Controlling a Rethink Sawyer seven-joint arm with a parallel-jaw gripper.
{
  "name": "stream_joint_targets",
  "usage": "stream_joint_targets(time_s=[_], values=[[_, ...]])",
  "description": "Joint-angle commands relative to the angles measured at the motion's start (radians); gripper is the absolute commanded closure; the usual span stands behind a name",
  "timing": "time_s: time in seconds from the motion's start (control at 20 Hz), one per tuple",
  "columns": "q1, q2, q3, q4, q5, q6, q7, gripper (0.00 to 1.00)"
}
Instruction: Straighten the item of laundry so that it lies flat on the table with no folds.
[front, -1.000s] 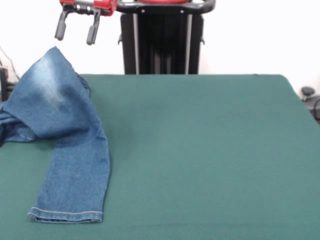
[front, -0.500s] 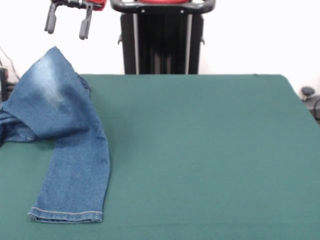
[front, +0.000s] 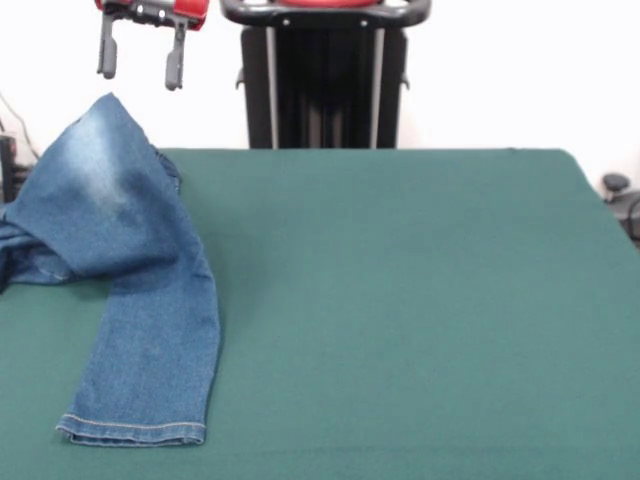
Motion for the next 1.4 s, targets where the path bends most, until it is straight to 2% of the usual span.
stream_joint_targets(time_s=[0.05, 0.35, 0.7, 1.15, 1.4], values=[[0.018, 0.150, 0.074, -0.018, 0.023, -0.087, -0.321, 0.00], [-0.004, 0.224, 0.050, -0.060, 0.066, -0.116, -0.417, 0.00], [0.001, 0.325, 0.006, -0.107, 0.216, -0.189, -0.542, 0.00], [0.013, 0.468, -0.033, -0.172, 0.365, -0.278, -0.600, 0.00], [0.011, 0.516, -0.045, -0.207, 0.386, -0.314, -0.587, 0.00]])
